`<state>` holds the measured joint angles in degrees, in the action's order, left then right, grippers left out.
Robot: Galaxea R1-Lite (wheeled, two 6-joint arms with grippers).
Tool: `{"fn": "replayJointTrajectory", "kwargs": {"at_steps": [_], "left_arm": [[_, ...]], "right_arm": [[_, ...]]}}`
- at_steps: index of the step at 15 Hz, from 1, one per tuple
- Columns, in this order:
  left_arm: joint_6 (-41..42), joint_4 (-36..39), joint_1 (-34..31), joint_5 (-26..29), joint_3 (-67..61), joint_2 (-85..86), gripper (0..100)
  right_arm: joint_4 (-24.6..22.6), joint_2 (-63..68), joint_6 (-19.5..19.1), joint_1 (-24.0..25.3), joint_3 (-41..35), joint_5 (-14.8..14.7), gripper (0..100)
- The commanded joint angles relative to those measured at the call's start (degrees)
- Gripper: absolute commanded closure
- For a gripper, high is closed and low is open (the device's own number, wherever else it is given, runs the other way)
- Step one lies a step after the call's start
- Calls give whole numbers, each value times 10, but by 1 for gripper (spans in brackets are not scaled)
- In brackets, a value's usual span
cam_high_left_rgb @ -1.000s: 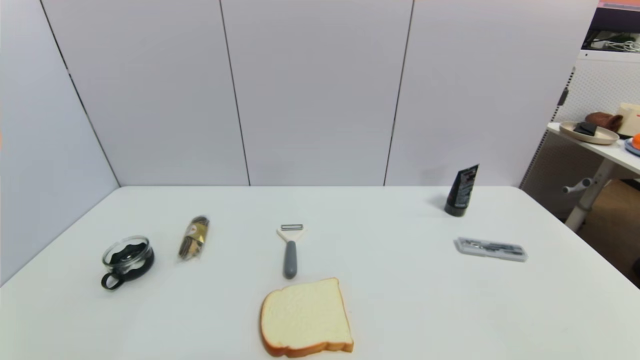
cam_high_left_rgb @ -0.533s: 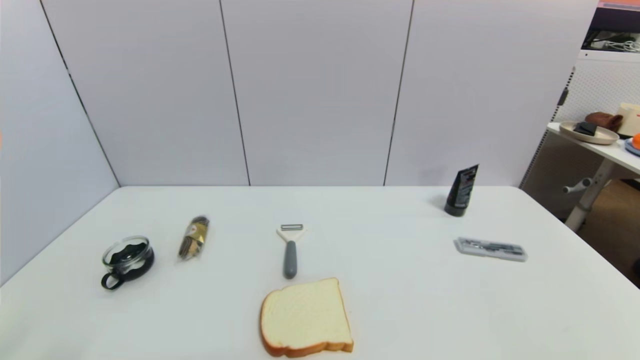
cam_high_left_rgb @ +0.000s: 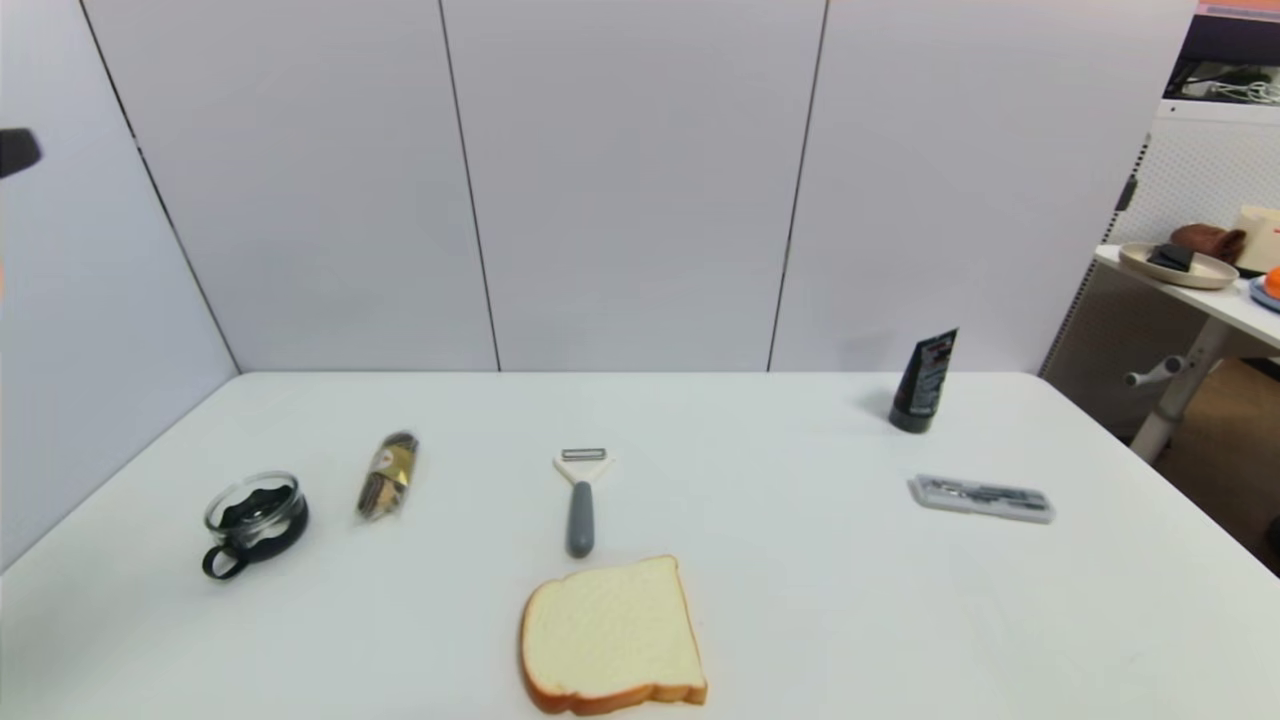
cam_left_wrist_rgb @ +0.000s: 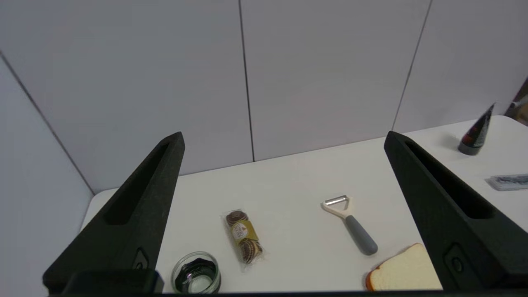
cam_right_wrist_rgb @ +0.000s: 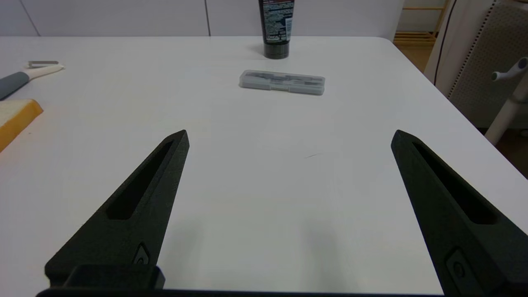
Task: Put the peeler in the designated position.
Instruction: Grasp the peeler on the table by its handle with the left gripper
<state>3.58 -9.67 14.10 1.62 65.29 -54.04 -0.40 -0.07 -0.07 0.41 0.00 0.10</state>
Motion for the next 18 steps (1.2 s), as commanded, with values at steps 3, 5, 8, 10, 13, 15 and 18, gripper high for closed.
{"fn": "replayJointTrajectory", "kwargs": {"at_steps": [3, 5, 8, 10, 13, 15, 18], "left_arm": [[5, -42, 136, 0, 106, -222, 0], [33, -33, 155, -3, 111, -273, 0], [32, -19, 182, -2, 124, -368, 0], [31, -19, 193, -2, 144, -423, 0], [14, -20, 203, -2, 169, -494, 0], [-39, -29, 218, -2, 193, -549, 0], [-197, -100, 247, -5, 249, -602, 0]], "right_arm": [[0, 0, 0, 0, 0, 1, 0], [0, 0, 0, 0, 0, 0, 0], [0, 1, 0, 0, 0, 0, 0], [0, 1, 0, 0, 0, 0, 0], [0, 1, 0, 0, 0, 0, 0], [0, 0, 0, 0, 0, 0, 0], [0, 0, 0, 0, 0, 0, 0]]}}
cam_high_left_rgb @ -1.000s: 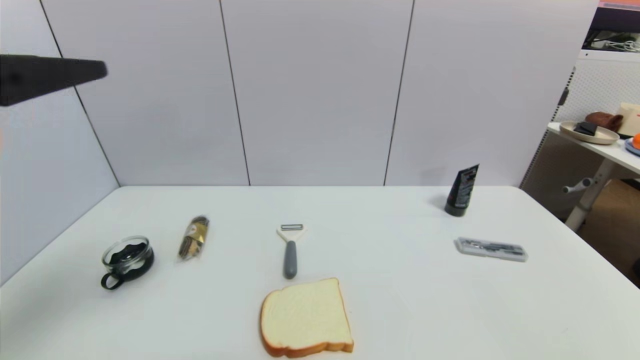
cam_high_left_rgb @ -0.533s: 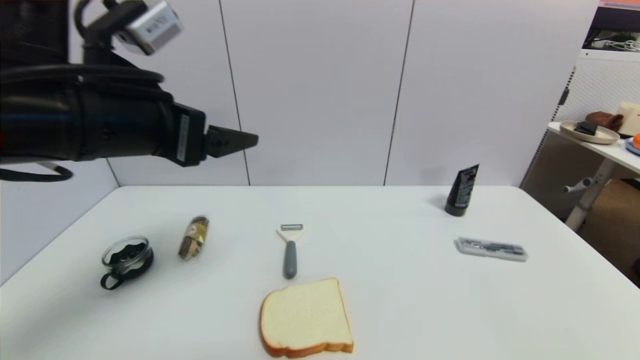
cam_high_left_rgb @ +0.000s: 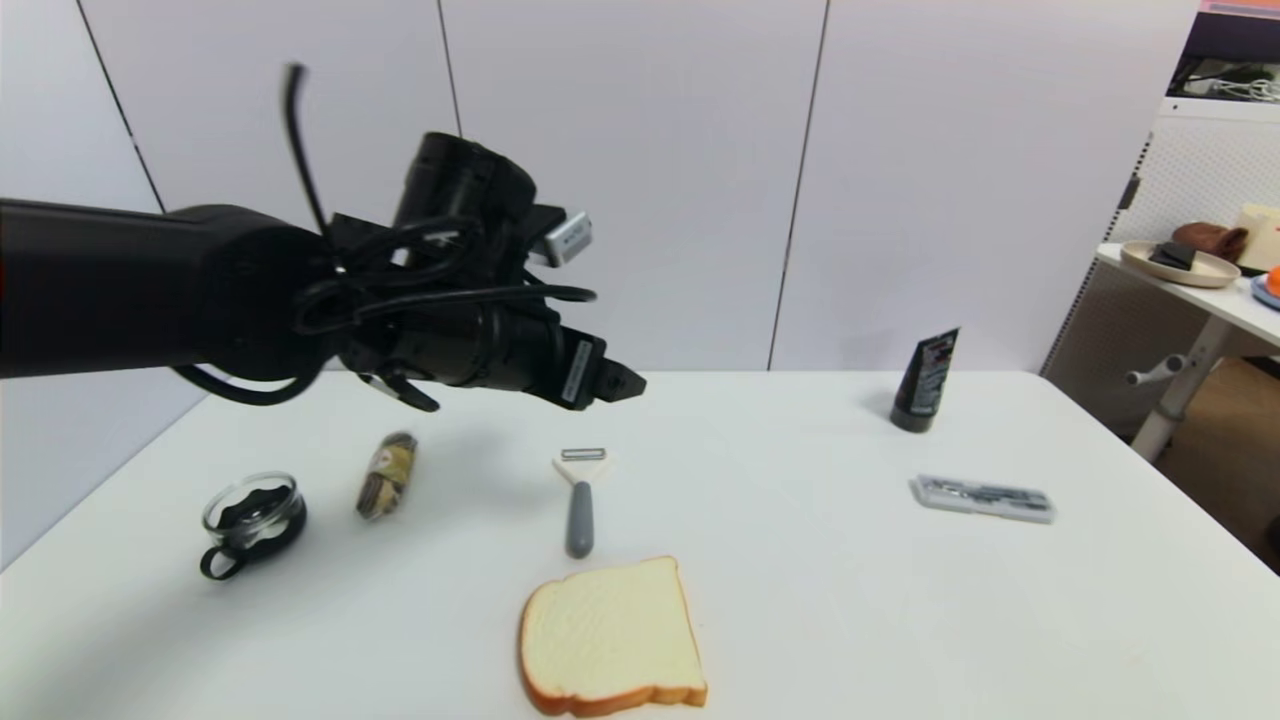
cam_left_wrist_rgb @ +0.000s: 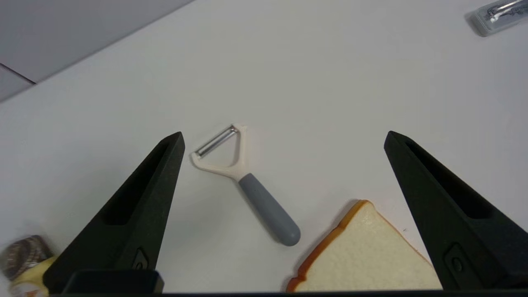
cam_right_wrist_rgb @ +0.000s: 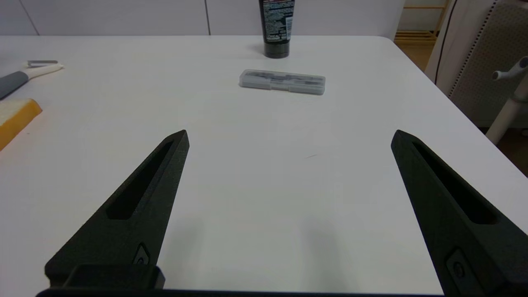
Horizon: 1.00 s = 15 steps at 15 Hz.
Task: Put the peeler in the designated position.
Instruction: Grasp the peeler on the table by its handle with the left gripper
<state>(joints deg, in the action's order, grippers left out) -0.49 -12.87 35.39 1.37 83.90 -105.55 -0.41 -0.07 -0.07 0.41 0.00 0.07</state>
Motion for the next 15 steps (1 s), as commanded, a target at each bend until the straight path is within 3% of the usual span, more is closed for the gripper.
{"fn": "replayJointTrajectory", "kwargs": {"at_steps": [1, 4, 8, 10, 15], "left_arm": [[-199, -97, 39, -14, 80, -101, 0], [-297, -140, 50, -150, 111, -148, 0], [-356, -200, 50, -257, 116, -170, 0], [-358, -217, 51, -289, 113, -171, 0], [-398, -225, 67, -294, 112, -177, 0]], "right_arm": [[0, 0, 0, 0, 0, 1, 0], [0, 0, 0, 0, 0, 0, 0], [0, 0, 0, 0, 0, 0, 0], [0, 1, 0, 0, 0, 0, 0], [0, 0, 0, 0, 0, 0, 0]]}}
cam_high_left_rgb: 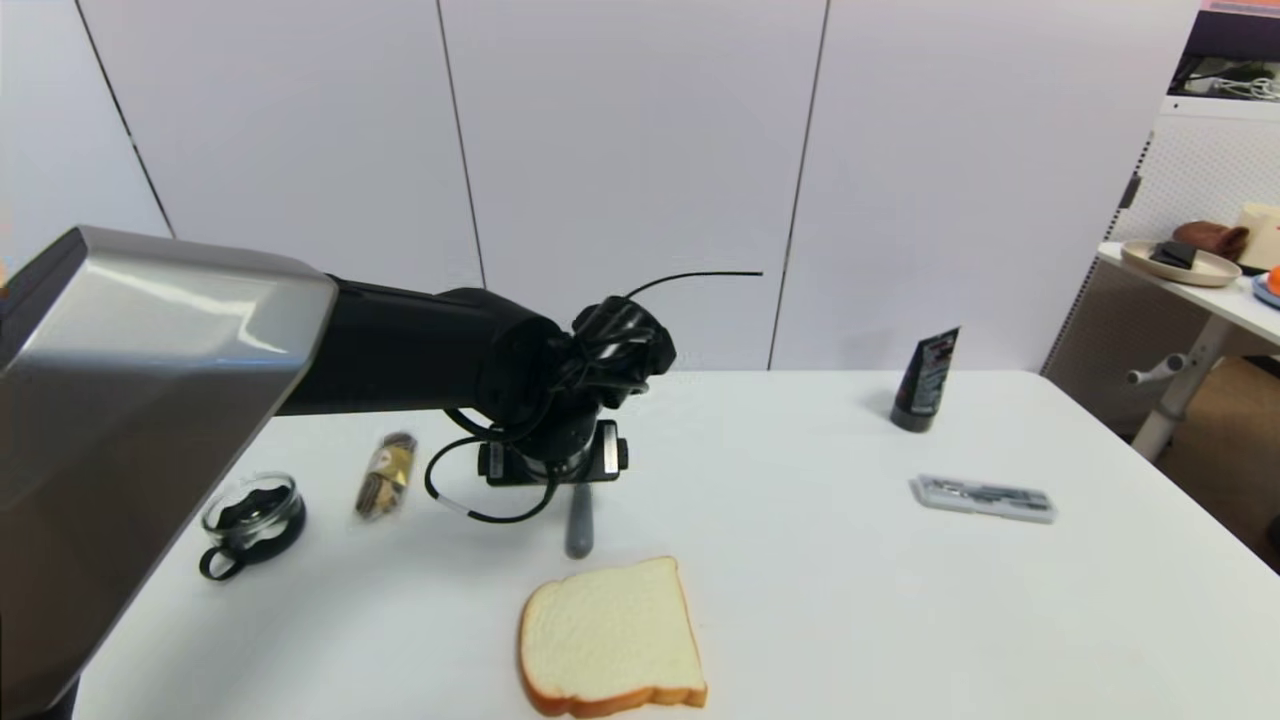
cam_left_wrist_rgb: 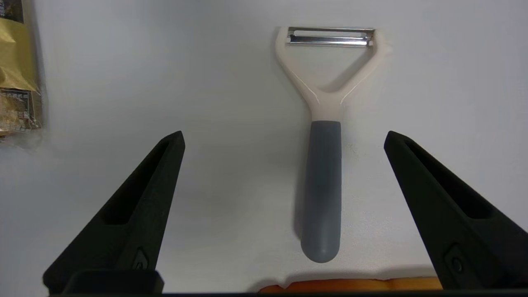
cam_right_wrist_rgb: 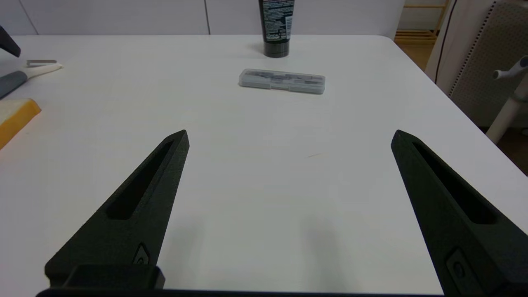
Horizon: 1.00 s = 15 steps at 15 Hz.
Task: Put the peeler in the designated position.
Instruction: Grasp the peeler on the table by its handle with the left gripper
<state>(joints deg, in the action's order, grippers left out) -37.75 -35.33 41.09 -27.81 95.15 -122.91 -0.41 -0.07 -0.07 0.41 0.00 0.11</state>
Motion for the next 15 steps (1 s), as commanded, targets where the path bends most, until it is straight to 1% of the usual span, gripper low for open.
{"fn": "replayJointTrajectory", "kwargs": {"at_steps": [1, 3, 4, 6, 7, 11, 13, 15], "left_arm": [[-31, -1, 14, 2, 0, -1, 0], [-35, 4, 18, 1, -15, 6, 0], [-34, 25, 18, 6, -27, 9, 0], [-27, 105, 18, 25, -80, 20, 0], [-20, 123, 18, 25, -101, 28, 0], [-9, 148, 17, 30, -138, 44, 0], [17, 166, 14, 57, -160, 60, 0], [53, 200, 6, 86, -182, 67, 0]], "right_arm": [[0, 1, 0, 0, 0, 0, 0], [0, 1, 0, 0, 0, 1, 0], [0, 1, 0, 0, 0, 0, 0], [0, 0, 0, 0, 0, 0, 0], [0, 0, 0, 0, 0, 0, 0], [0, 1, 0, 0, 0, 1, 0], [0, 1, 0, 0, 0, 0, 0], [0, 0, 0, 0, 0, 0, 0]]}}
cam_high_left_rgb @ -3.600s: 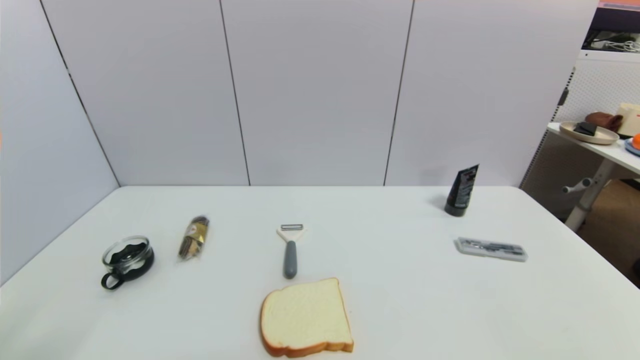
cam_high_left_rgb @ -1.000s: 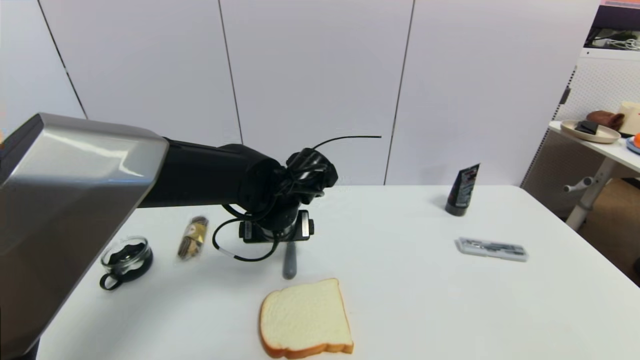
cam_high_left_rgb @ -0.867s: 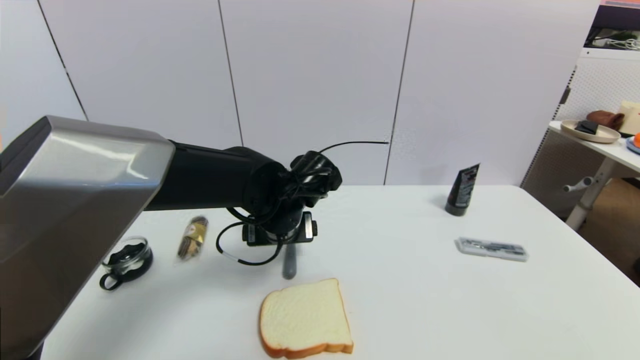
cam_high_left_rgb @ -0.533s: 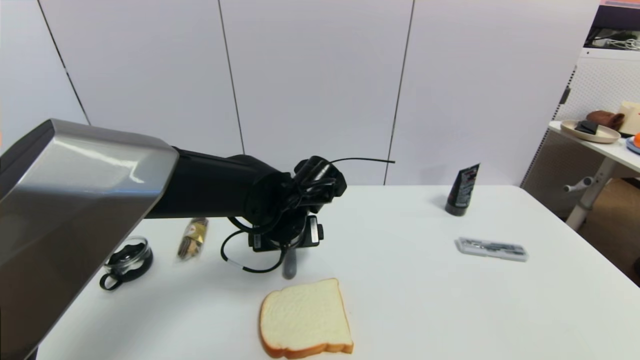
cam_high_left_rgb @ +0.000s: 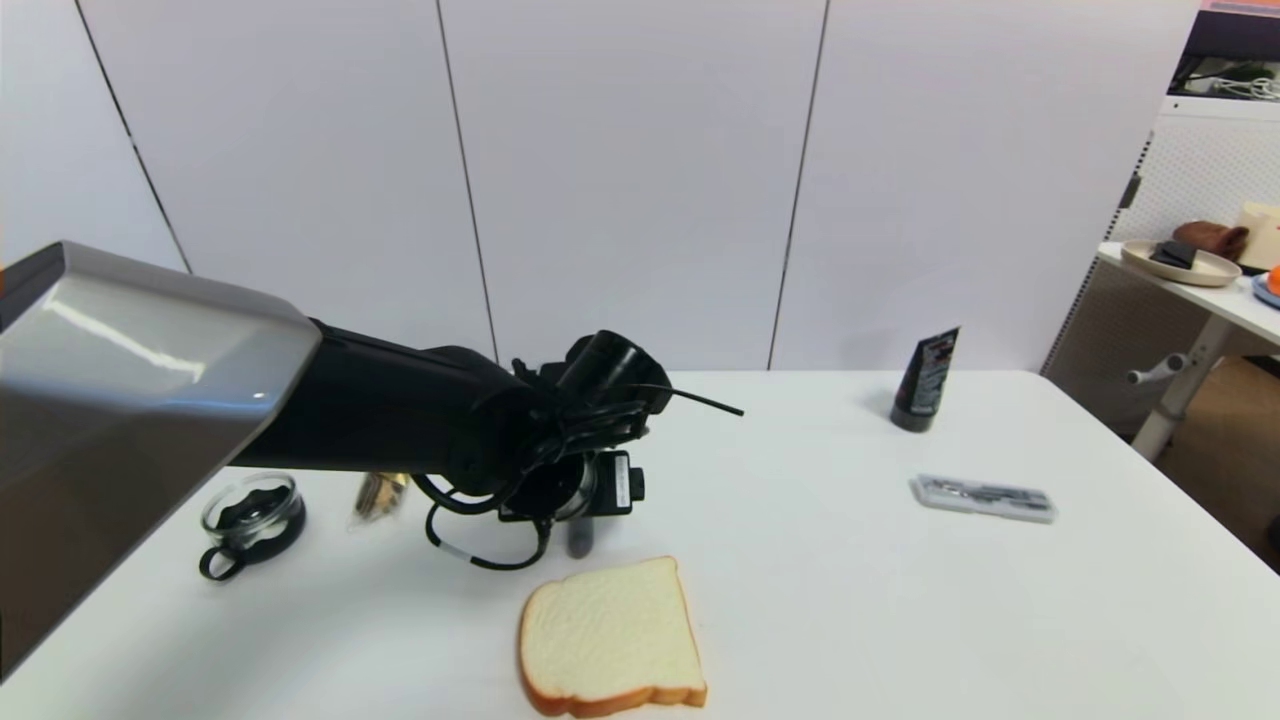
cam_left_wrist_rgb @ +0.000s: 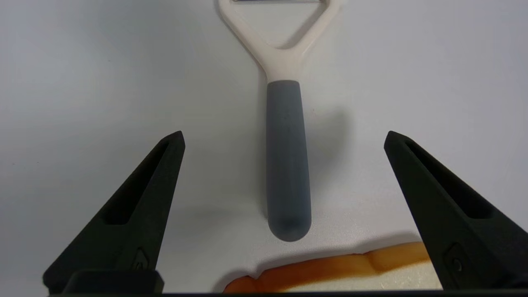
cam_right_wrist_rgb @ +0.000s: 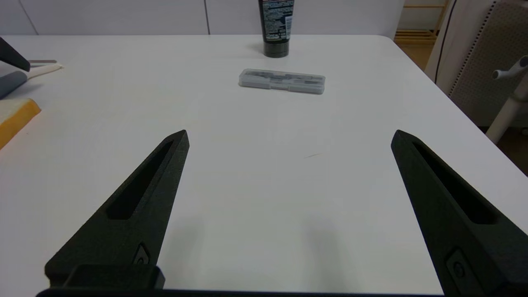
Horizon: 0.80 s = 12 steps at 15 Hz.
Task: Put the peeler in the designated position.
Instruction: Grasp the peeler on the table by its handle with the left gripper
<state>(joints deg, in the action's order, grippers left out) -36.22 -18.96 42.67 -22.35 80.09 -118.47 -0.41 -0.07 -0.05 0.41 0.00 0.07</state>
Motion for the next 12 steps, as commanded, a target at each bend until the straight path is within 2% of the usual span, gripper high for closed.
{"fn": "replayJointTrajectory", "kwargs": {"at_steps": [1, 12], "left_arm": [[51, 49, -11, 31, -41, 24, 0], [49, 57, -21, 27, -49, 2, 0]], "right_arm": [[0, 0, 0, 0, 0, 0, 0], [0, 1, 0, 0, 0, 0, 0]]}}
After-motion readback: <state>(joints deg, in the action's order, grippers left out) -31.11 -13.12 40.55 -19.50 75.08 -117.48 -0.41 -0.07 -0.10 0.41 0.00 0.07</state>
